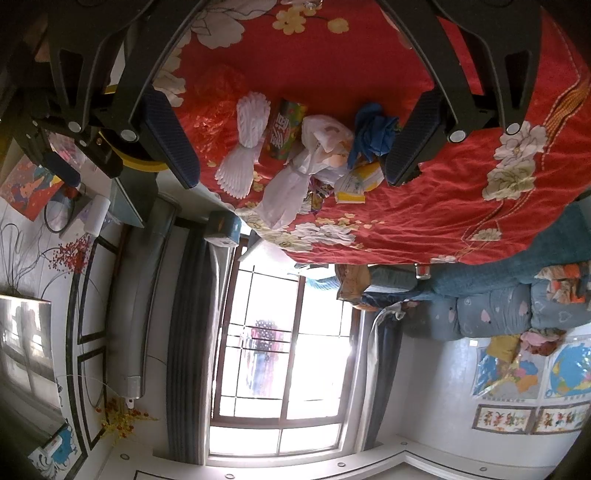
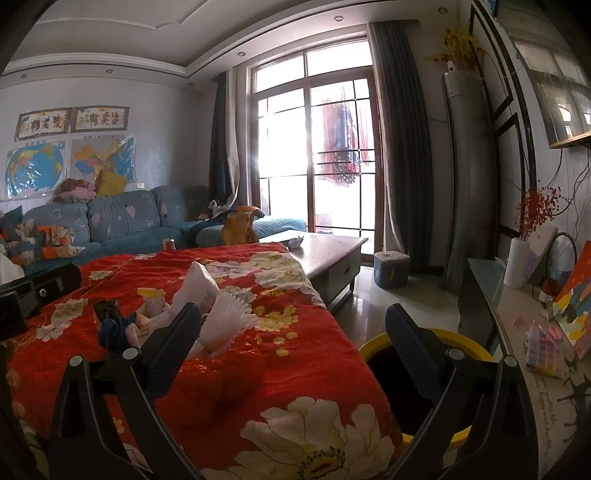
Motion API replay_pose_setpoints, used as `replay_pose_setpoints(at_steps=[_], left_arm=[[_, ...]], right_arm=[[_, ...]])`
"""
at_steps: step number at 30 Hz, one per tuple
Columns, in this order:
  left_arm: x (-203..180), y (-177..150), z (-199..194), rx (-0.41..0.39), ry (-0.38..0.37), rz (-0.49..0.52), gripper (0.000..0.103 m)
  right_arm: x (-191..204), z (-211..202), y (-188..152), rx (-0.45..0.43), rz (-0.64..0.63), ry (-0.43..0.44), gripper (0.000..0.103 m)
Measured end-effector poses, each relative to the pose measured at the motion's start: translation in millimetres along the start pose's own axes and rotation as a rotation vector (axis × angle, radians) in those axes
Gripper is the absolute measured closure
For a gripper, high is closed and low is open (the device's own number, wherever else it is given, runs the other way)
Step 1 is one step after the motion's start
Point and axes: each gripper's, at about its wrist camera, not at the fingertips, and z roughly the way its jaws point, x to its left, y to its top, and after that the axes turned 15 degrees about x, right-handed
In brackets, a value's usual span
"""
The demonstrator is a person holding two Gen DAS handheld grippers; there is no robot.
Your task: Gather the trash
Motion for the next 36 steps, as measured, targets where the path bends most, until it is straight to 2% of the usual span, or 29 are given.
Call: replay_pose_setpoints(at_steps=[36], left_arm=[[1.6,-3.9,-0.3,0.005,0.002,0.004,0.011]], right_arm=[[-3.6,1.3,1.6,0.012,0.006,0.008,0.006]])
